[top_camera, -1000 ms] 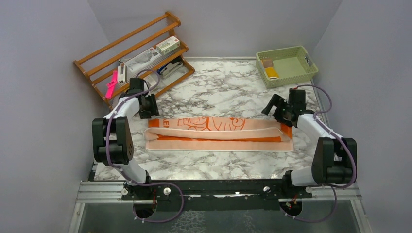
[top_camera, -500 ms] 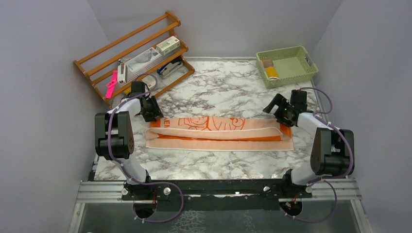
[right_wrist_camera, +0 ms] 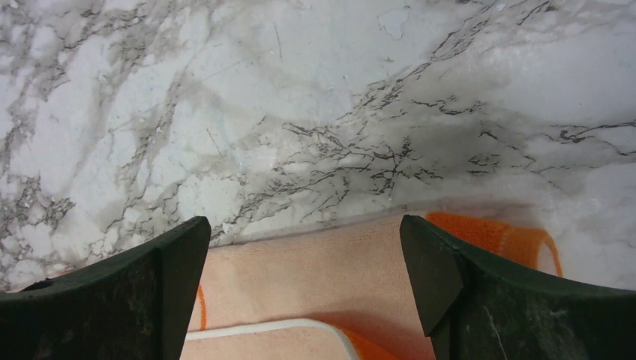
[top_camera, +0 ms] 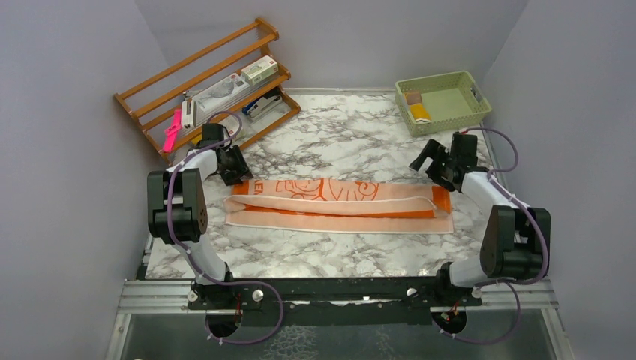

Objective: Roll the towels
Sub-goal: Fold the towel at the center of the board.

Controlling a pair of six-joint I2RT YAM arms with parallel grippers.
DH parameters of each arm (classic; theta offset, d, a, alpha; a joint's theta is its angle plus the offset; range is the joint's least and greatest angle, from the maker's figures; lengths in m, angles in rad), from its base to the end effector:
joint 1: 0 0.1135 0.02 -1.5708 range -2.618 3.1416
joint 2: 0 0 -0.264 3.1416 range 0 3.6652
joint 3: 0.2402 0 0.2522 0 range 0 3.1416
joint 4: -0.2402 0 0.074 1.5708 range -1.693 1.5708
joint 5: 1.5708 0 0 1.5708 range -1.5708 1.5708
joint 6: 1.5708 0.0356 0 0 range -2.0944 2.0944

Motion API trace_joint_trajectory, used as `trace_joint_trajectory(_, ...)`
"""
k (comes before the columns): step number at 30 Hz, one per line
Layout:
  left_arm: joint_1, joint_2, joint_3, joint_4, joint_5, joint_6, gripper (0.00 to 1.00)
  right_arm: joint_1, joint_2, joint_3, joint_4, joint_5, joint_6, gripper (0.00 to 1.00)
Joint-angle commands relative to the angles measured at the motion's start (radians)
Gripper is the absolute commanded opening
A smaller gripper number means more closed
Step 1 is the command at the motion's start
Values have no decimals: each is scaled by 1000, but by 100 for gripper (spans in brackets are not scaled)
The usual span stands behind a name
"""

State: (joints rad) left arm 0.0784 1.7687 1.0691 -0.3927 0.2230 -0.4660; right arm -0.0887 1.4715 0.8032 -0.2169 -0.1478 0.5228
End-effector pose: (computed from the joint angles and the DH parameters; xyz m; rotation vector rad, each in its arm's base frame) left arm 0.3476 0.0194 0.1640 -0.6510 2.6050 -0.4210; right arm 0.2917 -0.0207 0.1870 0.6835 2.3827 0.3696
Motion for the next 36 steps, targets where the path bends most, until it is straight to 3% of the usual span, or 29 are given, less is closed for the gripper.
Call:
trace_joint_trajectory(1, -2, 33, -27, -3, -29, 10, 46, 13, -133, 29, -32, 36, -50, 100)
trace_joint_trajectory(7, -2, 27, -45, -3, -24, 20, 46, 14, -203, 9, -97, -25, -85, 100)
trace_joint_trajectory(18, 0, 23, -51, -8, -25, 35, 46, 14, -36, -151, -37, -194, 38, 100)
trace_joint_trajectory(27, 28, 80, -12, -15, -2, 39, 46, 12, 163, -76, 1, -159, 58, 100)
trace_joint_trajectory(36, 35, 156, 86, 16, 33, -13, 46, -3, 365, 126, 11, -83, 33, 100)
